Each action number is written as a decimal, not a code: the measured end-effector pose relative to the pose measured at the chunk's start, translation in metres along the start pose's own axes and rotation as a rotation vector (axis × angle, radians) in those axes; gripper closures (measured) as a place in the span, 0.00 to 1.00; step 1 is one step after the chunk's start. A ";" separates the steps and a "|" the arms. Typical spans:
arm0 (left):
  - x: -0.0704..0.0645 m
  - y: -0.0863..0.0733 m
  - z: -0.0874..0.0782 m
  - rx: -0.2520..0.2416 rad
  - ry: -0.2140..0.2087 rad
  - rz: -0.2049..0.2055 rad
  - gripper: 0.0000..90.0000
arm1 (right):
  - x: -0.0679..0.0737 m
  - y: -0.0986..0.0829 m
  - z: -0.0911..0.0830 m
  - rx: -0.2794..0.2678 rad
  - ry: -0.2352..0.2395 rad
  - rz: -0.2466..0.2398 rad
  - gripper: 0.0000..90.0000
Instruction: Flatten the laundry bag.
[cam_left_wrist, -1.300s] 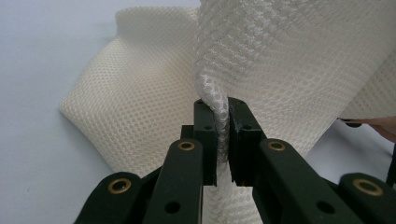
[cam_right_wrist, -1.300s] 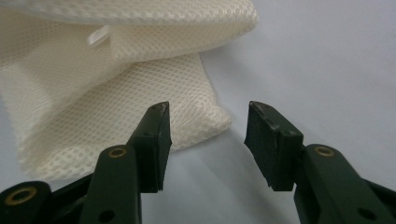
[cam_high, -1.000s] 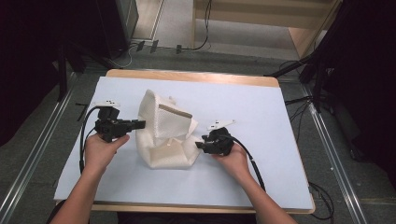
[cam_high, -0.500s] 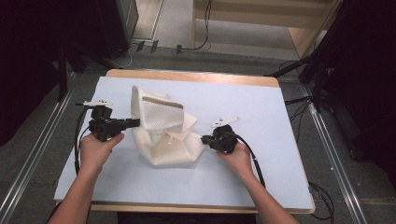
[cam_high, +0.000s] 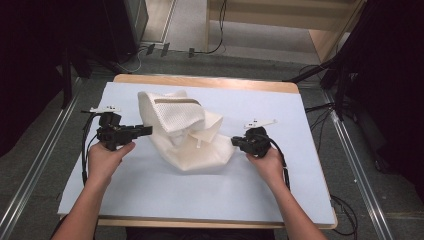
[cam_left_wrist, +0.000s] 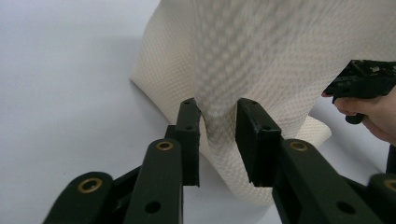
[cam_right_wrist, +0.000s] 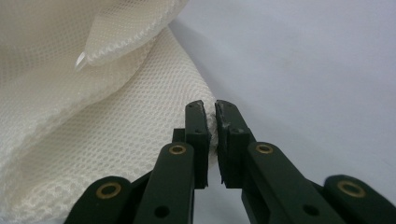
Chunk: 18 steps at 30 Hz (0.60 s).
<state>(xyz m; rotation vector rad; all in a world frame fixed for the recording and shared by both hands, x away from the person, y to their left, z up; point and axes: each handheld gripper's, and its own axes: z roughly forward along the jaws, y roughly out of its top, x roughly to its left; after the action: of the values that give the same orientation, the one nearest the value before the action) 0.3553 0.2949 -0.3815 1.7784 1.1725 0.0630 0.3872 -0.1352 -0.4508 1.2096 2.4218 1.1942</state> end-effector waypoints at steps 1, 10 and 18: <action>0.000 0.000 0.000 -0.002 -0.010 0.005 0.76 | -0.004 0.000 -0.003 -0.004 -0.004 0.008 0.96; 0.003 -0.001 -0.001 0.054 -0.016 0.022 0.69 | -0.028 -0.001 -0.022 -0.039 -0.032 0.041 0.96; 0.012 -0.003 -0.006 0.058 0.014 -0.002 0.68 | -0.052 -0.005 -0.046 -0.051 -0.042 0.057 0.96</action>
<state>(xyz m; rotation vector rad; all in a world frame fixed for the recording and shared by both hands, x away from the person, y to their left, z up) 0.3565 0.3080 -0.3858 1.8300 1.1971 0.0403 0.3960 -0.2019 -0.4336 1.2838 2.3269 1.2262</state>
